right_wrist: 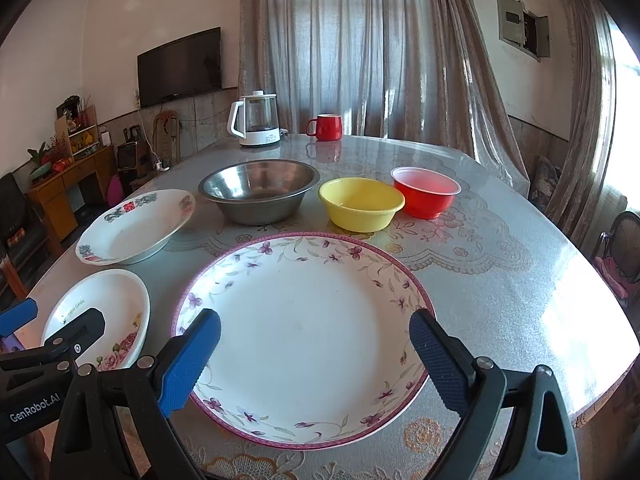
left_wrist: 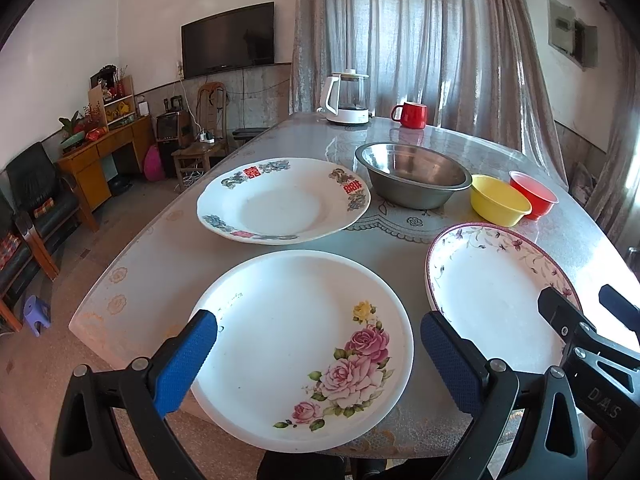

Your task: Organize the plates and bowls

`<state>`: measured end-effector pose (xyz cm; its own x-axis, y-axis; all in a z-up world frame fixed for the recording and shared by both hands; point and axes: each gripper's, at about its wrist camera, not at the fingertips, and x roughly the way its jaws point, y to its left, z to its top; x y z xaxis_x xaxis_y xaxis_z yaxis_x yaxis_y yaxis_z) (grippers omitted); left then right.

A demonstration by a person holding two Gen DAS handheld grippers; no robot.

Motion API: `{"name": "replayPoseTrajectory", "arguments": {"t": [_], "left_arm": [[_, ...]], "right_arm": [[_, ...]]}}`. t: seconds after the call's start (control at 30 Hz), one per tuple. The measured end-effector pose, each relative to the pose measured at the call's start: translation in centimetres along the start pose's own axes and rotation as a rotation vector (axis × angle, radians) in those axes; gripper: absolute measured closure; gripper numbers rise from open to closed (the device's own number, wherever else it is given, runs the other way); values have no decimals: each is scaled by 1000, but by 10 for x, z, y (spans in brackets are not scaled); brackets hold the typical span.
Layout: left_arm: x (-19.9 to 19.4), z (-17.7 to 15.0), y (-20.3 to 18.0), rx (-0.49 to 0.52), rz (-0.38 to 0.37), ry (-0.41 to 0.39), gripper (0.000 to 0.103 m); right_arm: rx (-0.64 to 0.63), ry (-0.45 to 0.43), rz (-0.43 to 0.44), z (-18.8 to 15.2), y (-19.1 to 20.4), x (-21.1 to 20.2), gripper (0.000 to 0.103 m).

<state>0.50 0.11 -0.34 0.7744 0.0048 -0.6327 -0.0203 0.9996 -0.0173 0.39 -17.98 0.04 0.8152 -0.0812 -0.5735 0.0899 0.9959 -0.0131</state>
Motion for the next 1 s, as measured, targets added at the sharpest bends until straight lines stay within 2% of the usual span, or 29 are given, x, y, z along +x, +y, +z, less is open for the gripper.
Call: {"name": "replayPoseTrajectory", "arguments": {"t": [1.0], "left_arm": [[2, 1, -15, 34, -13, 22, 1]], "right_arm": [[42, 16, 30, -1, -15, 4, 6]]}}
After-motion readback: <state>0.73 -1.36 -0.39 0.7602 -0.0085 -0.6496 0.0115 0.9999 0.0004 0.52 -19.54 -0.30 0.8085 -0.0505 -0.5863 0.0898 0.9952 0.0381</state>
